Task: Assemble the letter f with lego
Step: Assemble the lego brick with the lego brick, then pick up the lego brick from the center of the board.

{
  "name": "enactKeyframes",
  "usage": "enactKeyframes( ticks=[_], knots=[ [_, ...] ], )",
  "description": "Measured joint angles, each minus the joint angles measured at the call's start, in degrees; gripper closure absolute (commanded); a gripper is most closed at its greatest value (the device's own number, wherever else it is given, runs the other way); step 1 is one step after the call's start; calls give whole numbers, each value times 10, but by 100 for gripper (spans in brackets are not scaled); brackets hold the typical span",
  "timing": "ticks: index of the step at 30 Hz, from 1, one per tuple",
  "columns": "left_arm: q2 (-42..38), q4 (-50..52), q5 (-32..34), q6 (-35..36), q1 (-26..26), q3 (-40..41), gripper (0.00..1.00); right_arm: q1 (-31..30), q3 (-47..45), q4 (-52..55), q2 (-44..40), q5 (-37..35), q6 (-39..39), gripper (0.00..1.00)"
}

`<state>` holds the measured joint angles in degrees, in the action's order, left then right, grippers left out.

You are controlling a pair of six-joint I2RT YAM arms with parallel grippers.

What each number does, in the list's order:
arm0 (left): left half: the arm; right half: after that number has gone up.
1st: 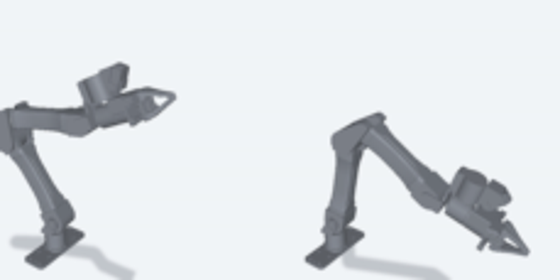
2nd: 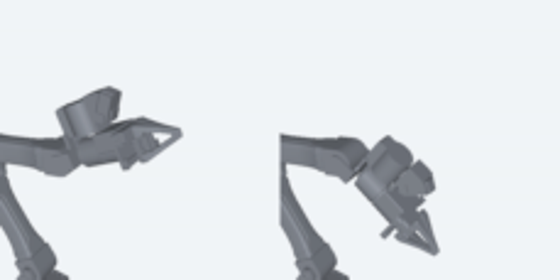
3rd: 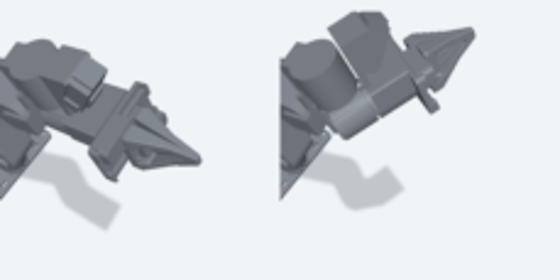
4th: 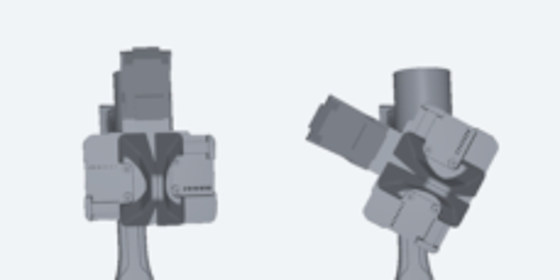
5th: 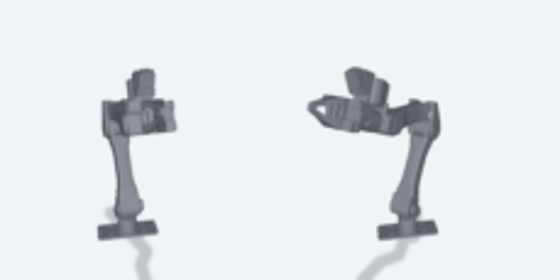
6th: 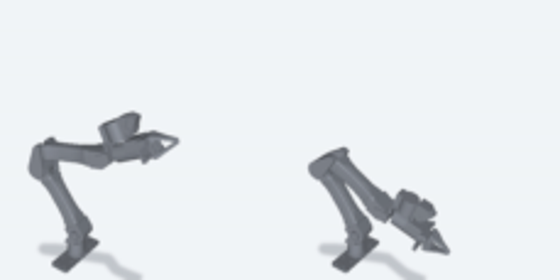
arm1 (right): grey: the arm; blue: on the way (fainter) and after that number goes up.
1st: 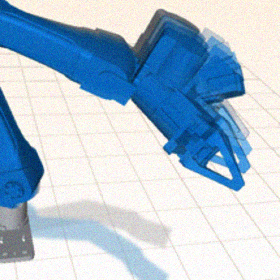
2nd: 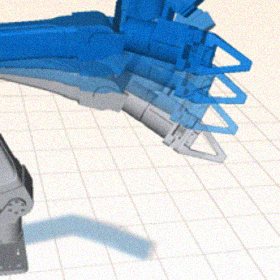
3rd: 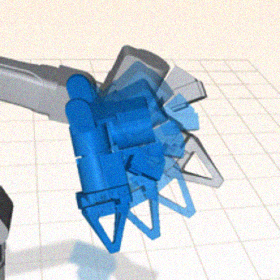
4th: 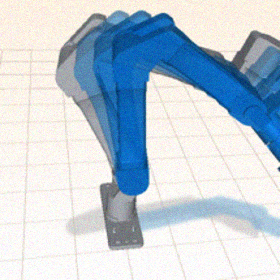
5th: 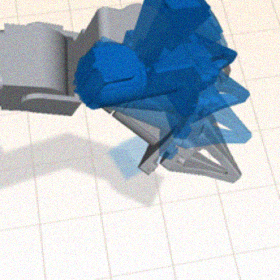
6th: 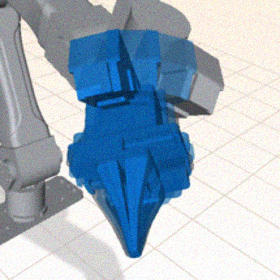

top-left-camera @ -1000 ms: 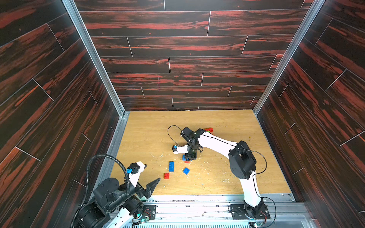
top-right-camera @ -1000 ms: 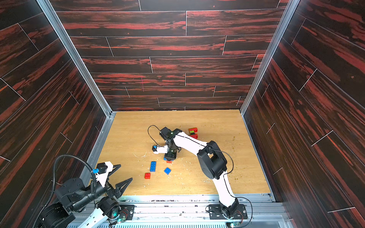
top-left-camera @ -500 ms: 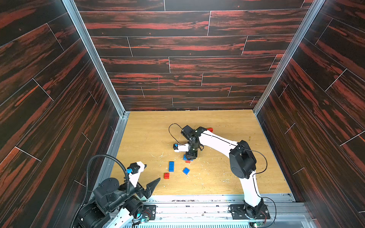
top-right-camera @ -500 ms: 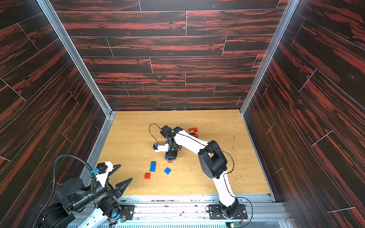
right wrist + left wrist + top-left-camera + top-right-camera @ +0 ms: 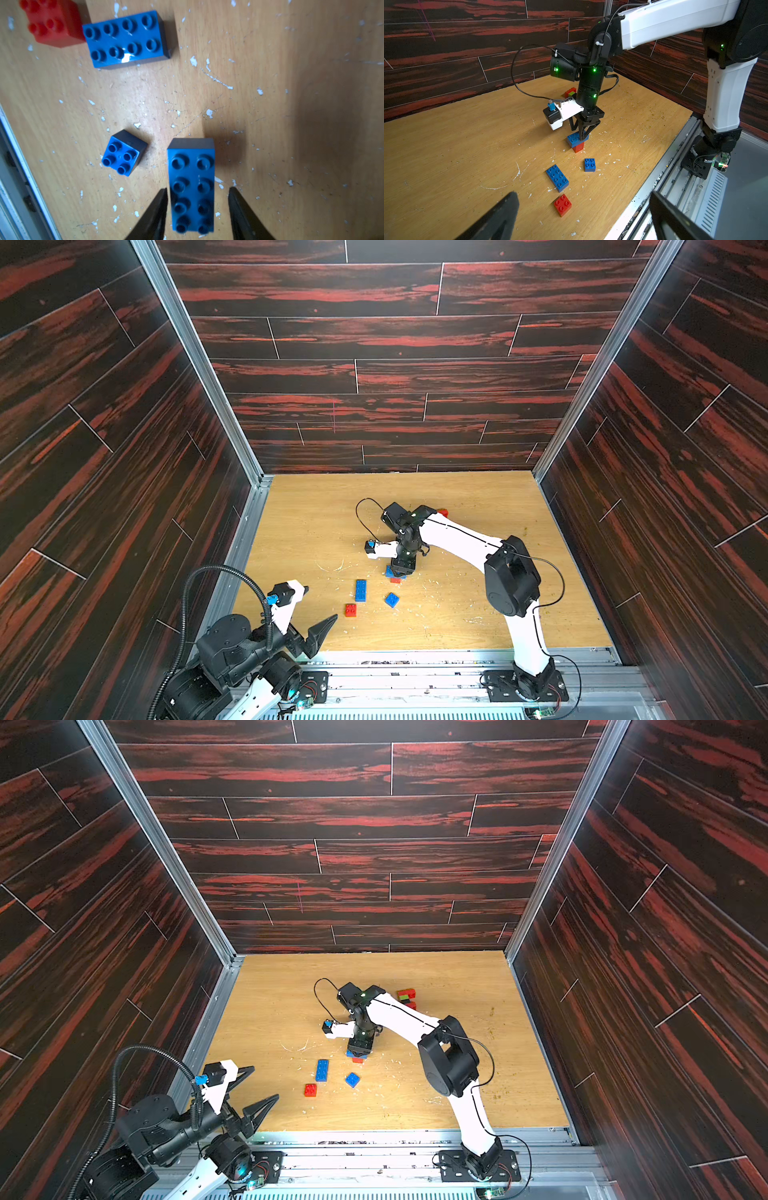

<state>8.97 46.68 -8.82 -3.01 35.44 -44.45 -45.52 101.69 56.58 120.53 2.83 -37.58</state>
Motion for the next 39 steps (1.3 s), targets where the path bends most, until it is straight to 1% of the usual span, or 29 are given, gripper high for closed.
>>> enactKeyframes(
  ticks=[9, 13, 17, 25, 31, 39],
  knots=[
    [0, 0, 0, 0, 0, 0, 0, -6, -58, -22, -82, -4, 41, 49],
    [0, 0, 0, 0, 0, 0, 0, -26, -92, -33, -99, -11, 58, 49],
    [0, 0, 0, 0, 0, 0, 0, -55, -115, -45, -103, -22, 87, 49],
    [0, 0, 0, 0, 0, 0, 0, -99, -141, -80, -103, -33, 197, 49],
    [0, 0, 0, 0, 0, 0, 0, -114, -148, -96, -100, -50, 263, 49],
    [0, 0, 0, 0, 1, 0, 0, -117, -187, -123, -99, -52, 312, 49]
  ],
)
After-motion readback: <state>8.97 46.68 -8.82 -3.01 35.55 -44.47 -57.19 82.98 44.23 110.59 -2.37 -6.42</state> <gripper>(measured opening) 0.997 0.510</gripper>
